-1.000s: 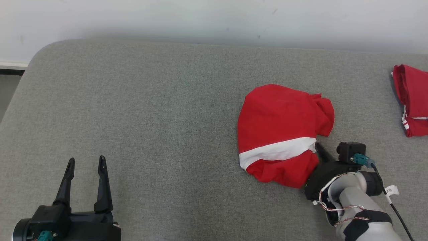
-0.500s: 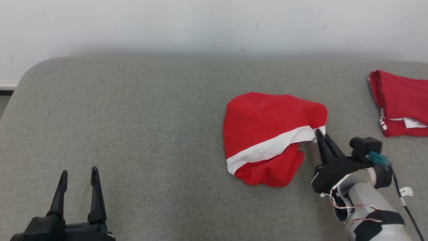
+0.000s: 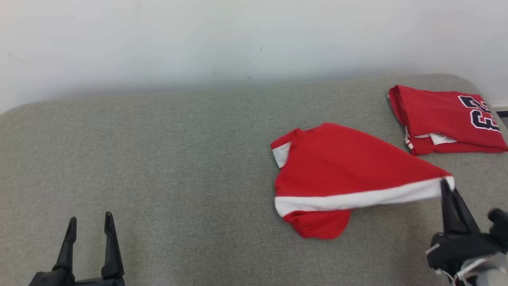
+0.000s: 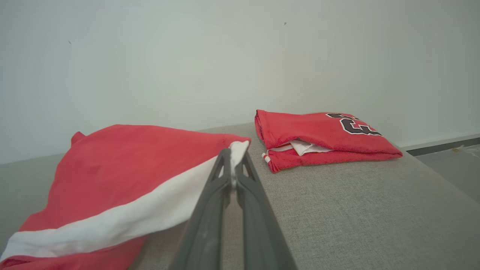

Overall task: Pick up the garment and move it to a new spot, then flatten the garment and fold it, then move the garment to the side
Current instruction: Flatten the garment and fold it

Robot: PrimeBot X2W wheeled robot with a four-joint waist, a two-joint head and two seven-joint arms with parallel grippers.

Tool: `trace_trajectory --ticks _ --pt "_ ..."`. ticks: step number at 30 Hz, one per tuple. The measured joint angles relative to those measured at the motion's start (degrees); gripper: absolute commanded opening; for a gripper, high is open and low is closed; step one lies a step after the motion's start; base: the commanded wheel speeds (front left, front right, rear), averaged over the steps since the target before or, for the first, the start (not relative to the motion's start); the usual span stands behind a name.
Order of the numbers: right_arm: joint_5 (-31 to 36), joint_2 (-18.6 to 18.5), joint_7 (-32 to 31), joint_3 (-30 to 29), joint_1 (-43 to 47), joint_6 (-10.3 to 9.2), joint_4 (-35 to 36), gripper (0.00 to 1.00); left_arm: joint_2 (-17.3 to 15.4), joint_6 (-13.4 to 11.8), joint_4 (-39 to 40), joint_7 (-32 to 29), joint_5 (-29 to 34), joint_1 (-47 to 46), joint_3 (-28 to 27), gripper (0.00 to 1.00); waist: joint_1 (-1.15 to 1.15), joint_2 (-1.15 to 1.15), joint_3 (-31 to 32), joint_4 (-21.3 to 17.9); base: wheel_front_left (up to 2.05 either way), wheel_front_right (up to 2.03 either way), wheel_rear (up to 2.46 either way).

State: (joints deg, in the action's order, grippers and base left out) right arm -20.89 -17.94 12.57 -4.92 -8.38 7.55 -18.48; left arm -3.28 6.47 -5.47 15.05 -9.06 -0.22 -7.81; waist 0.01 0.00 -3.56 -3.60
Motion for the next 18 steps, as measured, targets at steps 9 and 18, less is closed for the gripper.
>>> trace_trajectory --ticks 9,18 --pt "2.3 4.3 -6.9 -11.3 11.2 0.0 7.6 0.0 0.2 0.0 0.0 0.0 0.0 -0.1 0.7 1.0 0.0 0.0 -0.2 -1.2 0.0 0.0 0.0" --pt "6.5 7.3 -6.3 -12.5 10.7 0.0 12.8 1.0 0.2 0.0 -0.3 0.0 0.0 -0.1 0.4 1.0 0.0 0.0 -0.2 -1.2 0.0 0.0 0.0"
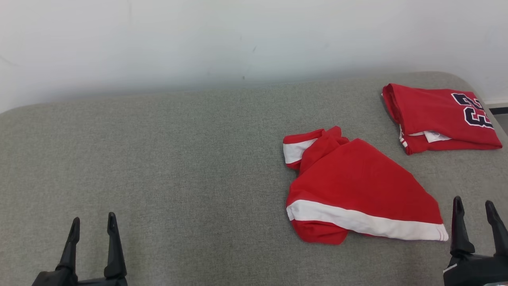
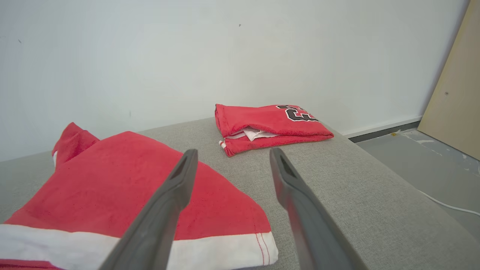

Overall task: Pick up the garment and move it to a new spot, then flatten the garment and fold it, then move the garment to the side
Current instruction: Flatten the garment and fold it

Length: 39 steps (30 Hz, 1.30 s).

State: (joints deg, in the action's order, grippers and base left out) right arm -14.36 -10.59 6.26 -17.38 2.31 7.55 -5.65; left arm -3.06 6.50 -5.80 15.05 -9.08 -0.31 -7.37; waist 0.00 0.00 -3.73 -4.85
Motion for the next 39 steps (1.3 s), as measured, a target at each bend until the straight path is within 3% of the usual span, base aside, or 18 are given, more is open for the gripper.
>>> trace_trajectory --ticks 9,17,32,39 --pt "1.8 2.1 1.9 3.8 -0.7 0.0 5.1 1.0 0.0 0.0 -0.1 0.0 0.1 0.1 -0.3 1.0 0.0 0.0 0.8 0.5 0.0 0.0 0.0" --pt "1.8 2.5 4.9 10.7 -0.9 0.0 6.9 1.0 0.1 0.0 0.1 0.0 0.5 0.9 -0.8 1.0 0.0 0.0 1.2 1.4 0.0 0.0 0.0" --pt "-0.1 2.6 7.9 17.5 -2.5 0.0 0.8 1.0 0.1 0.0 -1.5 0.0 1.1 2.4 -2.0 1.0 -0.01 0.0 0.9 3.0 0.0 0.0 0.0" --pt "-0.7 2.1 8.4 17.9 -4.7 0.0 -0.3 1.0 0.0 0.6 -3.0 0.0 1.1 -0.7 3.0 1.0 -0.01 0.0 -0.1 1.8 0.0 0.0 0.0"
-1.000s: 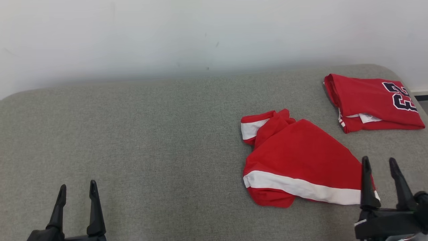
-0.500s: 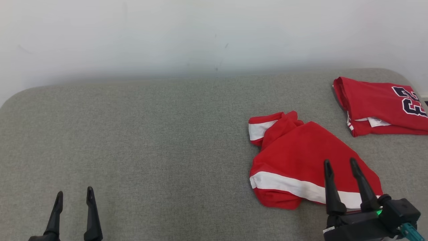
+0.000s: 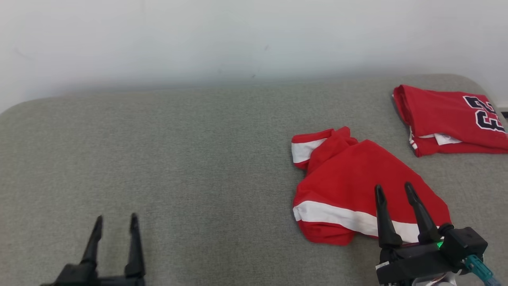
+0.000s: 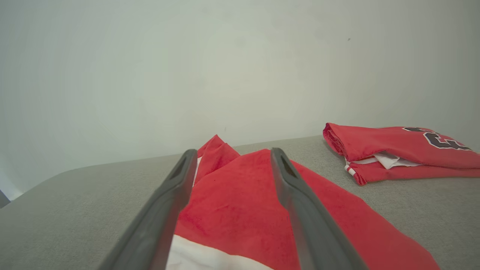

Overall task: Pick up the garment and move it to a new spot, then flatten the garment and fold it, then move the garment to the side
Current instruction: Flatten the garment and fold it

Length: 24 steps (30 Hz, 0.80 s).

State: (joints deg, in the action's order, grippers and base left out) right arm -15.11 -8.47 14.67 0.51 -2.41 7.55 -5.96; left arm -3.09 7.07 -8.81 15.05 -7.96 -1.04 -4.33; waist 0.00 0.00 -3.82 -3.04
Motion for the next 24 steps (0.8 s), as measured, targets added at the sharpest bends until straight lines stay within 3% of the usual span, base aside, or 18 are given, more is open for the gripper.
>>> trace_trajectory --ticks 8,24 --pt "-0.5 0.6 0.2 0.3 -1.6 0.0 -1.1 1.0 -1.1 0.4 -6.5 0.0 -1.5 -8.2 9.5 1.0 0.0 0.0 -1.6 -3.8 0.0 0.0 0.0" --pt "-0.5 2.5 0.3 -1.1 -2.9 0.0 -0.3 1.0 -2.5 0.5 -22.5 0.0 -10.5 -22.0 31.5 1.0 0.0 -0.01 -6.1 -13.7 0.0 0.0 0.0"
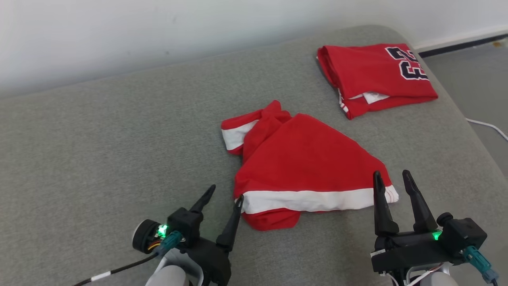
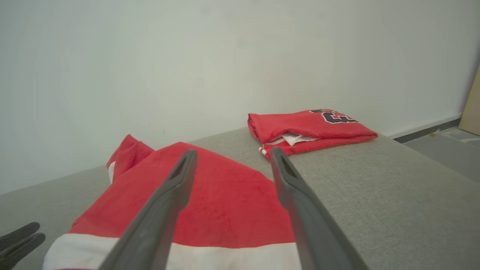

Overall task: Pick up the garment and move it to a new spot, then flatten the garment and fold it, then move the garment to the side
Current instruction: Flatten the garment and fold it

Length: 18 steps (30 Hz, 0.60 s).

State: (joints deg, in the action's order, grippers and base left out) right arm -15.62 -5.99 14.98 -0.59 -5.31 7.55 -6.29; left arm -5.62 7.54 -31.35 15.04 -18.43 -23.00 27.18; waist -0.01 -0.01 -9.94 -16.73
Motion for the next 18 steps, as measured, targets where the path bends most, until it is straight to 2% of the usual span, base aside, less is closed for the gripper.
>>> trace_trajectory --ticks 12,13,14,15,16,18 --pt "0.0 0.5 0.0 -0.4 -0.1 0.0 -0.1 1.0 0.9 0.0 -10.8 -0.4 -5.0 -4.7 8.4 1.0 0.0 0.0 -1.3 -3.5 0.0 0.0 0.0" --pt "0.0 0.5 0.0 -0.4 -0.1 0.0 -0.1 1.0 1.1 0.0 -11.5 -0.4 -5.4 -4.9 9.0 0.78 0.0 0.0 -1.4 -3.5 0.0 0.0 0.0" --pt "0.0 0.5 0.0 -0.5 -0.1 0.0 -0.1 1.0 1.2 0.0 -12.2 -0.4 -5.6 -5.2 9.3 0.4 0.0 0.0 -1.4 -3.5 0.0 0.0 0.0" --pt "0.0 0.5 0.0 -0.6 -0.2 0.0 -0.1 1.0 1.3 0.0 -12.7 -0.4 -5.9 -5.6 9.9 0.07 0.0 0.0 -1.4 -3.4 0.0 0.0 0.0" --pt "0.0 0.5 0.0 -0.7 -0.2 0.0 -0.1 1.0 1.4 0.0 -13.2 -0.3 -6.2 -5.9 10.3 0.0 0.0 0.0 -1.4 -3.3 0.0 0.0 0.0" --pt "0.2 0.5 0.0 -0.8 -0.2 0.0 0.0 1.0 1.8 0.0 -13.9 -0.2 -6.6 -6.3 10.9 0.0 0.0 0.0 -1.4 -3.0 0.0 0.0 0.0"
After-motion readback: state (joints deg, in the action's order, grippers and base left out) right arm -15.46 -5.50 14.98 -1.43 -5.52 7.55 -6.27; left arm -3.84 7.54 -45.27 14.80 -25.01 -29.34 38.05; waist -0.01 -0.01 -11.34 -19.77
